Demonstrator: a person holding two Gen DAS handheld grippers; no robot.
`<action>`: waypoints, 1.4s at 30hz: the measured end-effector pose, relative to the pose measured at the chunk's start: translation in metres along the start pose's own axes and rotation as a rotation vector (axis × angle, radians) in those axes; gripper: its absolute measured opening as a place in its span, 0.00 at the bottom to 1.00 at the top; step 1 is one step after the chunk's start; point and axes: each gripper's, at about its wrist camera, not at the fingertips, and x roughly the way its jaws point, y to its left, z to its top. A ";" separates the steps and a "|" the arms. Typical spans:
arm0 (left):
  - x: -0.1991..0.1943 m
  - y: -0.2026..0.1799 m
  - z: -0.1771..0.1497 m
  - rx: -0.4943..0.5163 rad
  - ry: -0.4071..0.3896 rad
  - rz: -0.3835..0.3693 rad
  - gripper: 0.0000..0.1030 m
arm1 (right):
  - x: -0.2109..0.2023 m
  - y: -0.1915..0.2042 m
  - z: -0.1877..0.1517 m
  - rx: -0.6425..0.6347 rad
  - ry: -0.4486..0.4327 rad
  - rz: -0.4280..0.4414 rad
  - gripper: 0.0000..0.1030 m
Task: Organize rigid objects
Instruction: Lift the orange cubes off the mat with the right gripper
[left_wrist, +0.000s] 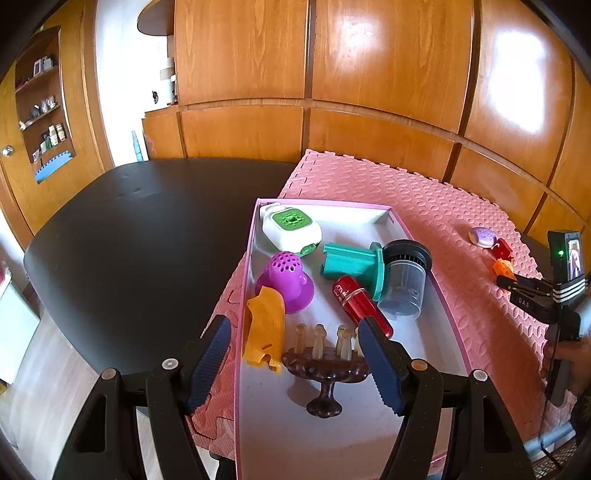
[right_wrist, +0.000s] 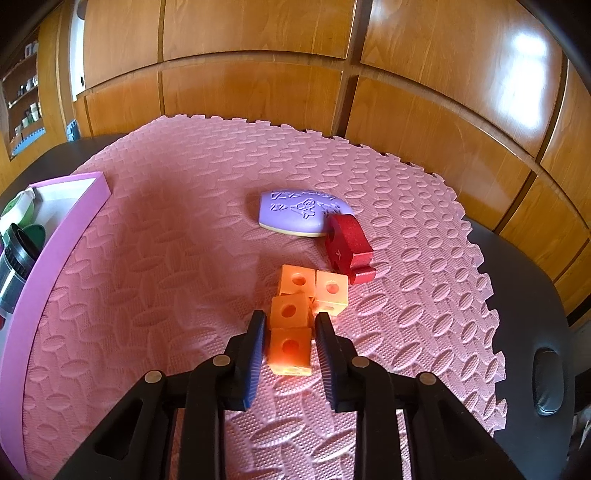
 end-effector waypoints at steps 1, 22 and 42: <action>0.000 0.000 0.000 -0.001 0.000 -0.001 0.70 | -0.001 0.001 -0.001 -0.005 0.004 -0.010 0.25; 0.002 0.014 -0.001 -0.046 -0.003 -0.025 0.70 | -0.031 0.018 -0.021 0.090 0.059 0.011 0.25; 0.001 0.019 -0.003 -0.056 -0.008 -0.021 0.70 | -0.066 0.043 -0.028 0.146 -0.001 0.134 0.24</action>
